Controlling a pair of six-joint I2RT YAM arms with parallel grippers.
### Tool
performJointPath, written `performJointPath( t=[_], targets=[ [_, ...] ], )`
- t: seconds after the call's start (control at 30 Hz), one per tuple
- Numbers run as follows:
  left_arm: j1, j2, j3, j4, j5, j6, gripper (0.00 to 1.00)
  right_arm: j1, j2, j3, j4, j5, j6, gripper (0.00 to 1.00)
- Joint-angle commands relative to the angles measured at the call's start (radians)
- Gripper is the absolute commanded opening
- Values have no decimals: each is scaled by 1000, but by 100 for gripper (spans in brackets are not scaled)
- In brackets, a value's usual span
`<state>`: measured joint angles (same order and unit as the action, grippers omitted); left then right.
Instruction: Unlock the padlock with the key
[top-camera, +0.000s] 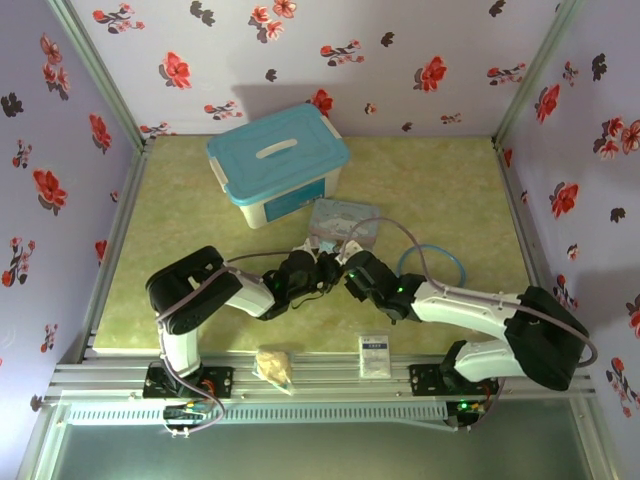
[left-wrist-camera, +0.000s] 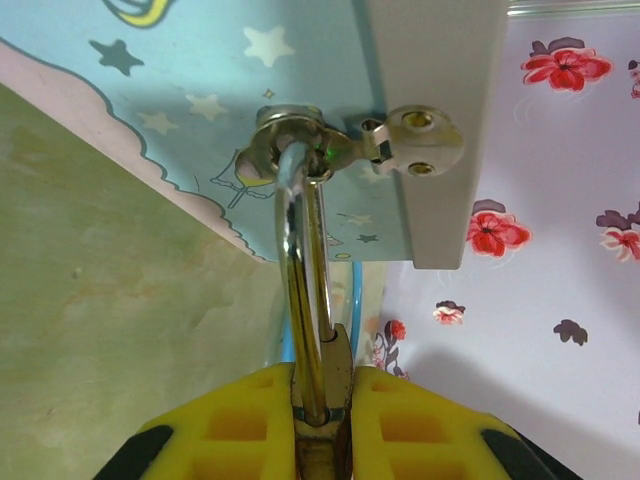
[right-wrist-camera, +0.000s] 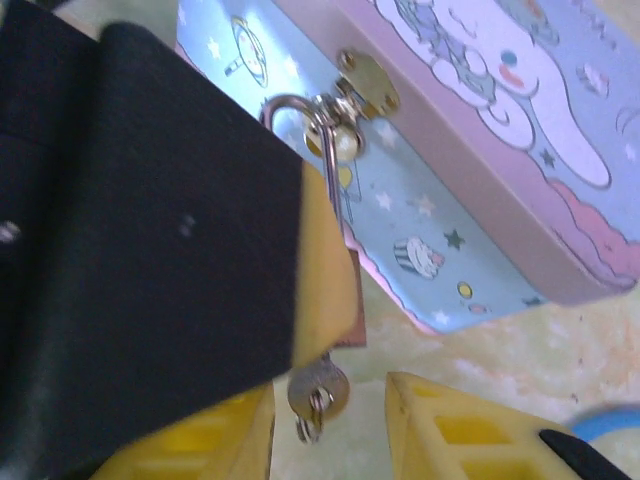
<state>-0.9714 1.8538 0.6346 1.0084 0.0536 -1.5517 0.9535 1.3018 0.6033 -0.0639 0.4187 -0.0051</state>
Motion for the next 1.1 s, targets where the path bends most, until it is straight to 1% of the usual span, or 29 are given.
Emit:
performJointPath(
  t=[0.0, 0.1, 0.17, 0.33, 0.47, 0.5, 0.57, 0.67, 0.73, 0.83, 0.9, 1.0, 1.07],
  targets=[
    [0, -57, 6, 59, 19, 33, 0, 12, 22, 9, 92, 91, -69, 33],
    [0, -63, 8, 63, 20, 33, 0, 18, 49, 15, 92, 79, -64, 31],
    [1, -67, 6, 60, 19, 33, 0, 25, 58, 3, 104, 58, -69, 33],
    [0, -82, 7, 49, 21, 41, 0, 33, 104, 14, 118, 94, -69, 30],
    [2, -89, 8, 43, 23, 38, 0, 54, 157, 35, 122, 180, -59, 22],
    [2, -90, 6, 46, 24, 34, 0, 55, 166, 33, 122, 194, -46, 22],
    [5, -89, 3, 48, 25, 32, 0, 55, 174, 32, 118, 202, -26, 21],
    [10, -94, -1, 45, 26, 34, 0, 53, 173, 17, 120, 205, 14, 14],
    [11, -93, -2, 45, 27, 35, 0, 53, 164, 1, 128, 205, 40, 13],
    [11, -88, 1, 48, 31, 33, 0, 40, 126, -44, 169, 132, 79, 12],
    [11, -84, 2, 47, 32, 32, 0, 7, 93, -78, 205, 35, 123, 12],
    [12, -81, 4, 52, 36, 29, 0, -50, 43, -126, 262, -76, 179, 11],
    [11, -77, 2, 59, 37, 23, 0, -107, 16, -158, 301, -211, 202, 11]
  ],
)
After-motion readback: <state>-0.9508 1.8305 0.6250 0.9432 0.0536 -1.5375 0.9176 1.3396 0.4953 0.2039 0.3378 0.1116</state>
